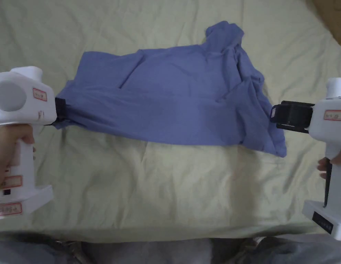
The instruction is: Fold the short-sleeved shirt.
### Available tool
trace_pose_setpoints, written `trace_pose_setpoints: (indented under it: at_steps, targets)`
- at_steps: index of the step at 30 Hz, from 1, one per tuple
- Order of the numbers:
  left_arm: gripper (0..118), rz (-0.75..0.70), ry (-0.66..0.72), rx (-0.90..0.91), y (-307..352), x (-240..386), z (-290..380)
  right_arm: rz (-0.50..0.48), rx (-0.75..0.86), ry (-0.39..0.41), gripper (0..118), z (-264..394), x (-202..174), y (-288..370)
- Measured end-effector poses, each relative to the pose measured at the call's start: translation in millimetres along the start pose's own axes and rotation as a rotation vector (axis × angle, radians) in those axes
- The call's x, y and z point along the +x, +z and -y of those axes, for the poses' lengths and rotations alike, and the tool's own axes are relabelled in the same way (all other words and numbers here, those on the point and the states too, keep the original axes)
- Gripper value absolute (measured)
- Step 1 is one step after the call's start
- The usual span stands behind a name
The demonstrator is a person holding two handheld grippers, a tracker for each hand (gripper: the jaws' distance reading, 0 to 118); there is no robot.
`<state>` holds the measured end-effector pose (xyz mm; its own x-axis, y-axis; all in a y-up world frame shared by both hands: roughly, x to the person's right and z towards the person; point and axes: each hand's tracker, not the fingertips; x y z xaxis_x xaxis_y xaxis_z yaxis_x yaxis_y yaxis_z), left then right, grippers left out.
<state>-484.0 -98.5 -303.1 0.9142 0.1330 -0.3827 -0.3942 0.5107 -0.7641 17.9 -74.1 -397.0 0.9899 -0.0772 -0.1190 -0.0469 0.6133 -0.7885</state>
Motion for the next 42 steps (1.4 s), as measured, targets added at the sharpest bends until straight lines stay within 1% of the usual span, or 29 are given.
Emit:
trace_pose_setpoints:
  at_steps: [1,3,5,7,9,10,11,12,13,14,15,16,17,19,21,24,27,30,33,35,38,39,40,41,42]
  targets:
    - [0,0.001,0.002,0.003,-3,-2,-1,0.012,-0.05,-0.018,113,-4,2,-11]
    - [0,0.0,0.011,-0.003,-5,-5,-1,0.015,-0.132,-0.015,114,-10,5,-34]
    - [0,0.004,0.039,-0.011,-9,-9,0,0.075,-0.191,-0.024,114,-8,7,-55]
    - [0,0.006,0.056,-0.018,-11,-10,0,0.092,-0.26,-0.04,114,-2,5,-74]
    - [0,0.001,0.057,-0.024,-14,-8,1,0.118,-0.302,-0.05,113,5,5,-89]
    - [0,-0.004,0.053,-0.027,-15,-7,1,0.132,-0.293,-0.05,110,9,4,-98]
    - [0,-0.01,0.043,-0.032,-17,-7,1,0.144,-0.296,-0.049,99,14,3,-103]
    - [0,-0.013,0.038,-0.034,-18,-7,1,0.14,-0.298,-0.05,83,17,2,-105]
    - [0,-0.017,0.035,-0.038,-19,-5,1,0.079,-0.305,-0.086,62,19,1,-104]
    - [0,-0.02,0.034,-0.044,-20,-5,1,0.113,-0.293,-0.082,52,17,-4,-101]
    - [0,-0.02,0.033,-0.048,-20,-6,1,0.109,-0.288,-0.071,40,14,-5,-96]
    - [0,-0.02,0.033,-0.05,-20,-6,1,0.087,-0.274,-0.033,19,11,-6,-91]
    - [0,-0.019,0.035,-0.049,-20,-6,1,0.073,-0.257,-0.006,7,6,-2,-84]
    - [0,-0.015,0.043,-0.041,-16,-8,-2,0.007,-0.31,-0.045,7,-7,6,-73]
    - [0,0.006,0.063,-0.026,-7,-12,-4,-0.018,-0.285,-0.052,7,-18,13,-51]
    - [0,0.036,0.066,0.001,12,-18,-8,-0.05,-0.252,-0.022,7,-30,26,-12]
    - [0,0.053,0.03,0.022,34,-26,-2,-0.059,-0.231,0.033,7,-27,34,21]
    - [0,0.071,0.0,0.009,50,-39,16,-0.077,-0.23,0.043,7,-7,42,38]
    - [0,0.069,0.001,-0.046,54,-52,48,-0.093,-0.295,0.047,7,27,43,36]
    - [1,0.058,0.006,-0.102,48,-59,71,-0.077,-0.353,0.082,7,49,40,29]
    - [2,0.035,0.032,-0.189,36,-65,103,-0.054,-0.369,0.124,7,75,33,20]
    - [8,0.005,0.031,-0.199,33,-66,111,-0.036,-0.356,0.134,7,79,31,19]
    - [24,-0.032,0.026,-0.204,32,-66,116,-0.021,-0.336,0.138,7,81,30,19]
    - [62,-0.06,0.028,-0.199,33,-67,120,-0.019,-0.313,0.134,16,80,30,22]
    - [88,-0.059,0.035,-0.194,35,-69,121,-0.007,-0.299,0.132,34,79,30,26]
